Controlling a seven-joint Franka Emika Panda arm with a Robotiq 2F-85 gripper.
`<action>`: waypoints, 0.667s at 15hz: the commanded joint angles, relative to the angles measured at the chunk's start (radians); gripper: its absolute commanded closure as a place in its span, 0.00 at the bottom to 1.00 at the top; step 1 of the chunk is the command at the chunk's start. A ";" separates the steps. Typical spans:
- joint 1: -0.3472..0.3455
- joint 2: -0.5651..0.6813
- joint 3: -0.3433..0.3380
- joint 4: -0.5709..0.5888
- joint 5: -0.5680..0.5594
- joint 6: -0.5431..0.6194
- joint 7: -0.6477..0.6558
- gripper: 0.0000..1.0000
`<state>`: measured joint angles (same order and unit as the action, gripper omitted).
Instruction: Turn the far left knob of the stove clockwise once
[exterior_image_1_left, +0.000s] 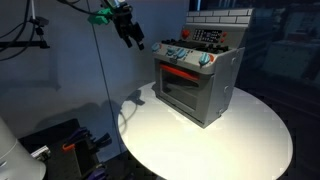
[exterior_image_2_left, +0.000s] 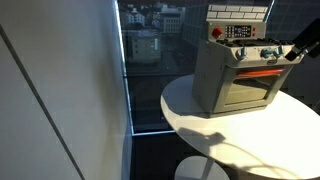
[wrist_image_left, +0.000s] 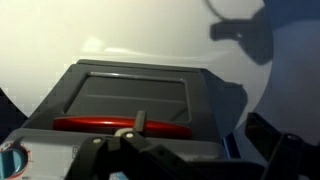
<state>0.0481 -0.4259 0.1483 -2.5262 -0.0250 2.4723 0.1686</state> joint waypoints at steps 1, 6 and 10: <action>0.002 0.077 -0.003 0.095 0.018 0.022 0.032 0.00; -0.003 0.155 0.008 0.162 0.013 0.111 0.100 0.00; -0.013 0.209 0.029 0.178 -0.026 0.209 0.160 0.00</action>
<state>0.0484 -0.2649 0.1567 -2.3847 -0.0247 2.6365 0.2758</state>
